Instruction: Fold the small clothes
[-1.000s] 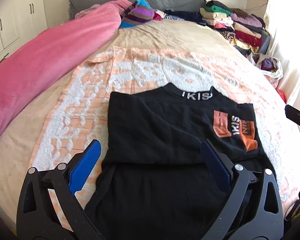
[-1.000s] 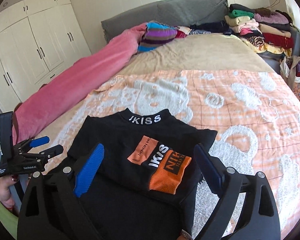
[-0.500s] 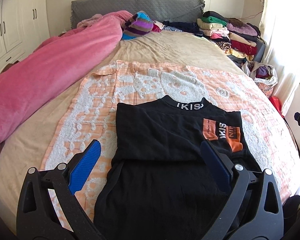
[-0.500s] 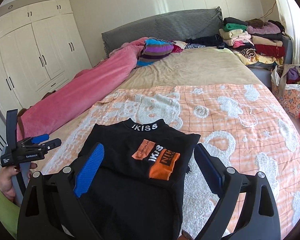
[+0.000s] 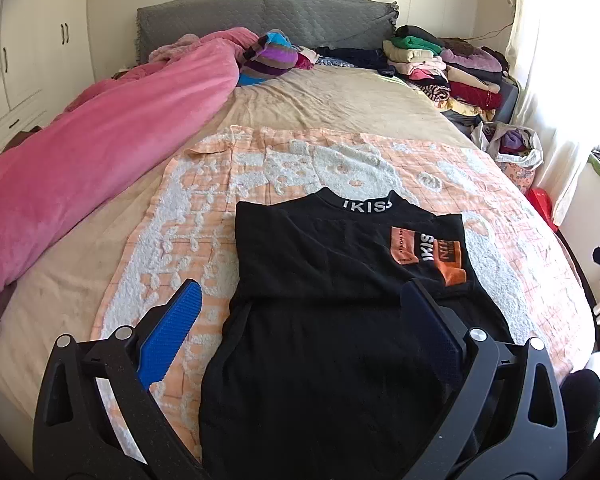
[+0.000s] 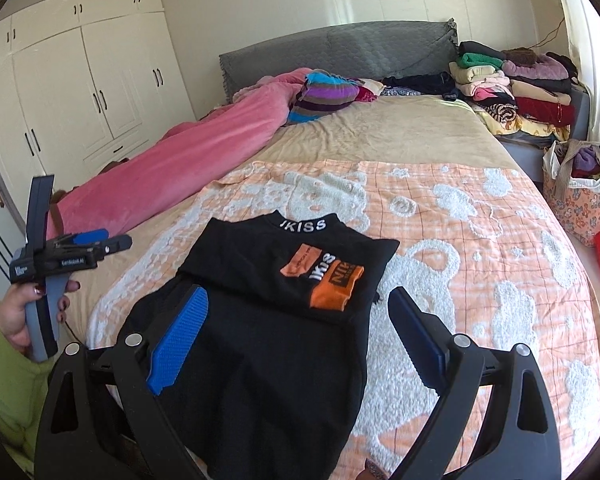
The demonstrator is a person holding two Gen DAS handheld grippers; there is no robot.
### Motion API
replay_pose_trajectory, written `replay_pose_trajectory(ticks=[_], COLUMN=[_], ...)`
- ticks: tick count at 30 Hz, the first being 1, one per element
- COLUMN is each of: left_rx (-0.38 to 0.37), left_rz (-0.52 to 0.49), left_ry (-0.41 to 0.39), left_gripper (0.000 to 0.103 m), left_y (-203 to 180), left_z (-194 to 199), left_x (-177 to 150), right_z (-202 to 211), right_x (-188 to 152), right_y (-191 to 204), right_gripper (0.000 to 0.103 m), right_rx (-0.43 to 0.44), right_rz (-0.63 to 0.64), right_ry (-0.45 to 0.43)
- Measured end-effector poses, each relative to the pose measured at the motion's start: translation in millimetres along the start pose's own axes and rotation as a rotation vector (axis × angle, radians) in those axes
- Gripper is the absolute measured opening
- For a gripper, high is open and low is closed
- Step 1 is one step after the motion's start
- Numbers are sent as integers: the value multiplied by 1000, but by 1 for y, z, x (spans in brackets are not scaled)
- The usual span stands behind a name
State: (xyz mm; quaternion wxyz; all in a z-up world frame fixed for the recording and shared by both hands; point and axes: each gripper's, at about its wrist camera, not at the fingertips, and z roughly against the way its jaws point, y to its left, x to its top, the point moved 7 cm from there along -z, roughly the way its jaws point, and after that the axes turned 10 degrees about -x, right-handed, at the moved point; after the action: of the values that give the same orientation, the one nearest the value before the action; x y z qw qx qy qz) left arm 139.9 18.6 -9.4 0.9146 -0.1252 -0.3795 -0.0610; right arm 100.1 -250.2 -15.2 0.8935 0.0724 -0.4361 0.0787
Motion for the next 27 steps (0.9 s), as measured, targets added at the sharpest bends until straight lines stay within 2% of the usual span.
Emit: replay_pose_trajectory(ticks=[14,15,16,17,27], left_rx=[4,4,4,7,24], left_rz=[-15,-17,-20,-27,-20], left_ry=[42,47,51,54,111], left_gripper=[93,93,93,93,93], left_y=[-1,-1,-1,-1,9], left_z=[14,15,16,18,24], left_x=[-28,-31,-34,-38,-76], right_z=[3,3,2,2,-12], right_x=[-64,-68,-73,-77,-106], right_y=[26,28,30,32,64], right_gripper=[91,91,98,99,98], right_rx=[-31,-27,-25,-24,9], right_rz=[132,134,136,139,228], right_ry=[116,123,132,135,189])
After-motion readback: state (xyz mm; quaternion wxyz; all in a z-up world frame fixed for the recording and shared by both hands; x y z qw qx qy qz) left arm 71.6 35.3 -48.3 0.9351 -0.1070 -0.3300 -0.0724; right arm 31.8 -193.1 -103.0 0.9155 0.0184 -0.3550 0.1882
